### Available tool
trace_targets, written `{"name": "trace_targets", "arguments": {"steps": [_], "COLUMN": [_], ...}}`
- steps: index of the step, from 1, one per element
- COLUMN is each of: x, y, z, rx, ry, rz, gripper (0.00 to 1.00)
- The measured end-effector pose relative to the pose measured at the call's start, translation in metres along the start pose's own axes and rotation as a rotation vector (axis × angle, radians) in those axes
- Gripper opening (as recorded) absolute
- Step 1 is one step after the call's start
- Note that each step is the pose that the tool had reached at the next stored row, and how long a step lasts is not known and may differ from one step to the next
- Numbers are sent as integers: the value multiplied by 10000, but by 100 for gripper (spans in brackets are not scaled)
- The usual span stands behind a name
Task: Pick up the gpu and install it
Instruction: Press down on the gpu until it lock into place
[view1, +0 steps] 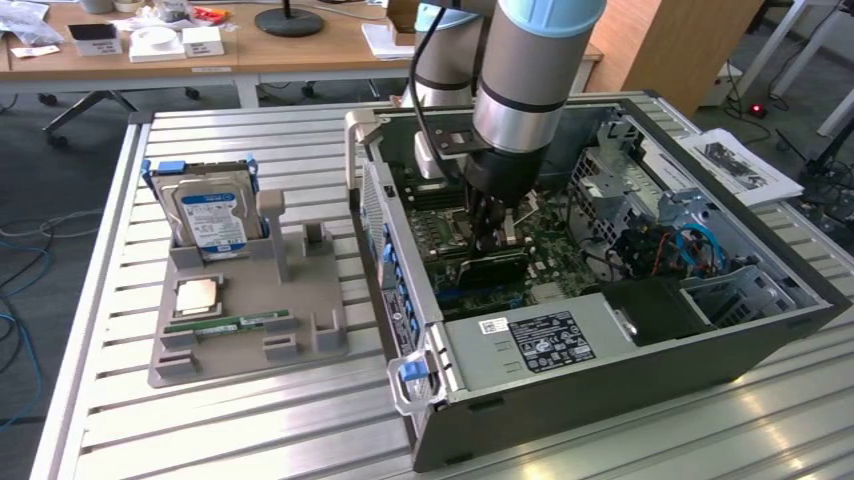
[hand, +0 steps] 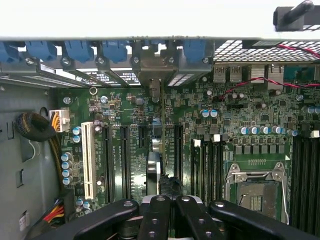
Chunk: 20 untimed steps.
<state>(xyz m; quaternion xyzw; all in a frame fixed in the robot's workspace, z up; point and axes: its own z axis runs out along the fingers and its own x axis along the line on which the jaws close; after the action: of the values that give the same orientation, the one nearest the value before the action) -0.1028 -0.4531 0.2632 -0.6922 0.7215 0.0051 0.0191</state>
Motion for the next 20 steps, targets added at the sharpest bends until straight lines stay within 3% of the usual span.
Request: {"name": "trace_targets", "arguments": {"steps": [20], "x": [2], "y": [19], "z": [24], "rx": [-1], "ry": [0], "rz": [-1], "gripper": [11]}}
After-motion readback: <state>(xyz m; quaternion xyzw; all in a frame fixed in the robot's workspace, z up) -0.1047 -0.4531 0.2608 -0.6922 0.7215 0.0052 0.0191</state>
